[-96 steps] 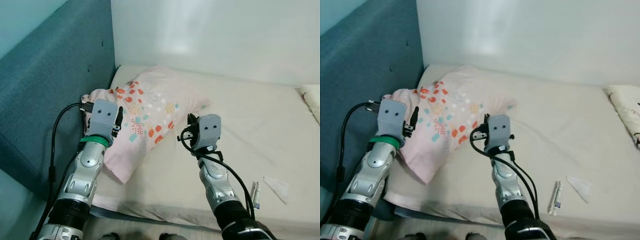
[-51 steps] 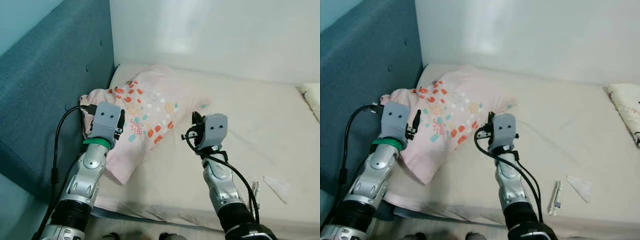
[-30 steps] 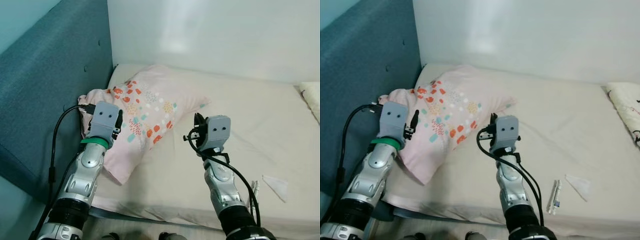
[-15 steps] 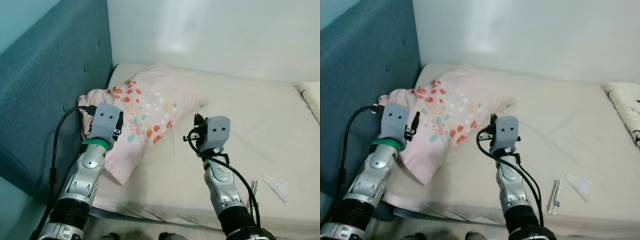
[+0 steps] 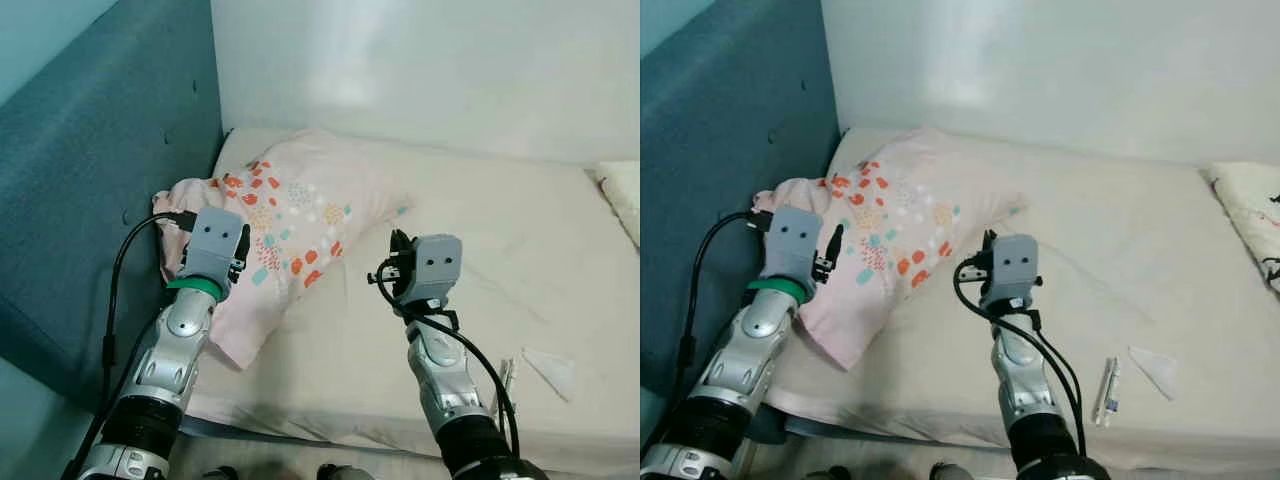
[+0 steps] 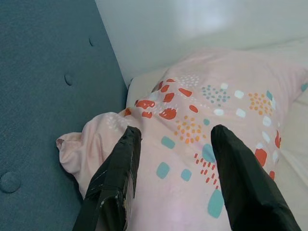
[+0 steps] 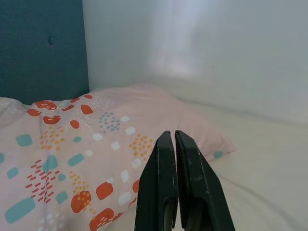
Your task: Clean up the room
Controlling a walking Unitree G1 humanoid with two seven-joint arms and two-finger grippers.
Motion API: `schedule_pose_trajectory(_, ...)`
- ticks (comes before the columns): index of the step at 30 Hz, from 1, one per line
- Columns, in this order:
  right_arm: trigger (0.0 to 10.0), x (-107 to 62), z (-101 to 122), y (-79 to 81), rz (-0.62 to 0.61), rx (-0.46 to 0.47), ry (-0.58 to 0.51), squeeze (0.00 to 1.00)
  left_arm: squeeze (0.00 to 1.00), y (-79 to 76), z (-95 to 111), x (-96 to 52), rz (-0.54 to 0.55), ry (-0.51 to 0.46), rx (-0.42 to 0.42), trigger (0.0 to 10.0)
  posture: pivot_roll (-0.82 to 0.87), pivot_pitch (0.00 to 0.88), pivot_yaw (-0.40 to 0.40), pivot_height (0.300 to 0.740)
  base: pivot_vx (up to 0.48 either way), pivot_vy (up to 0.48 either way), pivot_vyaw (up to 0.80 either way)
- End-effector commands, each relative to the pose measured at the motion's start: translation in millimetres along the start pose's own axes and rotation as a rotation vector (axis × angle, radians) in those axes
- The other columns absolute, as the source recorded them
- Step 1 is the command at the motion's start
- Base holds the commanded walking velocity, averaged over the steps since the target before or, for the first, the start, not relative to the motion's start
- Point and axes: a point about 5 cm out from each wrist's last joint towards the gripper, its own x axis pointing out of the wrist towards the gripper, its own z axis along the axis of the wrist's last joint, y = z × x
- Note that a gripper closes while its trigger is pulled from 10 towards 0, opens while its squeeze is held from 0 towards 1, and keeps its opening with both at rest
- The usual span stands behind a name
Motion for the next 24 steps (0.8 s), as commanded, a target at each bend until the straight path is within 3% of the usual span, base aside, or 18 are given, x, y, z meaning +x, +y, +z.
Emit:
schedule_pose_trajectory(1,10.0,-3.0,-5,-3.2,-0.008,-0.004,0.023,0.00,0.00,-4.5,-1,-1.9,-0.017,-0.004,-0.001,10.0,-0.07,0.051,0.001,0.740,0.000,0.000,0.00)
schedule_pose_trajectory(12,10.0,-5.2,-7,0.9,0.005,-0.003,0.029,0.00,0.00,-6.7,-7,2.6,-0.020,0.040,0.018,10.0,-0.07,0.081,0.012,0.740,0.000,0.000,0.00)
schedule_pose_trajectory(15,10.0,-9.9,-9,1.5,0.017,-0.020,0.031,0.00,0.00,-0.7,-16,9.0,0.012,0.100,0.006,10.0,-0.08,0.087,0.014,0.740,0.000,0.000,0.00)
schedule_pose_trajectory(24,10.0,-11.2,-9,-4.5,-0.001,-0.036,0.035,0.00,0.00,5.8,-16,10.5,0.032,0.102,0.009,10.0,-0.08,0.089,0.012,0.740,0.000,0.000,0.00)
